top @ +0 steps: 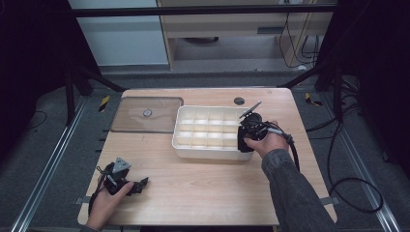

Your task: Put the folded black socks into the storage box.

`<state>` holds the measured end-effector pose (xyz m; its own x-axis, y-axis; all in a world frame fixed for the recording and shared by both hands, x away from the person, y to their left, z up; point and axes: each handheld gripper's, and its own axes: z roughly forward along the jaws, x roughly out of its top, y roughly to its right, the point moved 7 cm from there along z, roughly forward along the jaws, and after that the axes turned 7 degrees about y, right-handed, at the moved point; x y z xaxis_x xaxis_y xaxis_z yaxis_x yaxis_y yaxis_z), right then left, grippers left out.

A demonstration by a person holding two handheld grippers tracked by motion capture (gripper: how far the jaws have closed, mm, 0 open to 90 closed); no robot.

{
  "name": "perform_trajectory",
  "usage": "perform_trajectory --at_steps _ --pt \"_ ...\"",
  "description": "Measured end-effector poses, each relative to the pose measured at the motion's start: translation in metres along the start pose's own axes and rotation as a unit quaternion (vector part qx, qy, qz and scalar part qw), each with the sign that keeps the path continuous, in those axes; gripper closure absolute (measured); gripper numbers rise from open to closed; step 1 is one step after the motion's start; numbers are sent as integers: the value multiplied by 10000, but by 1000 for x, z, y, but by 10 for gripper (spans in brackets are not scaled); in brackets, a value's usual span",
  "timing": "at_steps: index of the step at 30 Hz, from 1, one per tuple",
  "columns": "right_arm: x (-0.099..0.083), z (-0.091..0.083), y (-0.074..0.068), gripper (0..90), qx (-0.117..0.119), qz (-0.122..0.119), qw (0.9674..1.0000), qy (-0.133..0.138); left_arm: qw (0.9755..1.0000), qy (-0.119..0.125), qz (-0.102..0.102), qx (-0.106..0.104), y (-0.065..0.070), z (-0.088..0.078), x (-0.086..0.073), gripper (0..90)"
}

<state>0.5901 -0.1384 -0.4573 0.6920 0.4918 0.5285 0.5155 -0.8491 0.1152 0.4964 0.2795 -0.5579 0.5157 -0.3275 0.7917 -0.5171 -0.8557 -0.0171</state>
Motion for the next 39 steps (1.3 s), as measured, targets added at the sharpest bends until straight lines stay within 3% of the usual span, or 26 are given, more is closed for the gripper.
perform_trajectory --at_steps 12,29,39 --pt "-2 7 -3 696 8 35 10000 -53 10000 -10 32 2 0 0 0 0" --pt "-3 11 -4 697 7 -101 9999 -125 10000 -11 31 0 0 0 0 0" --pt "-10 21 -5 699 66 -3 9998 -200 10000 -11 32 0 0 0 0 0"
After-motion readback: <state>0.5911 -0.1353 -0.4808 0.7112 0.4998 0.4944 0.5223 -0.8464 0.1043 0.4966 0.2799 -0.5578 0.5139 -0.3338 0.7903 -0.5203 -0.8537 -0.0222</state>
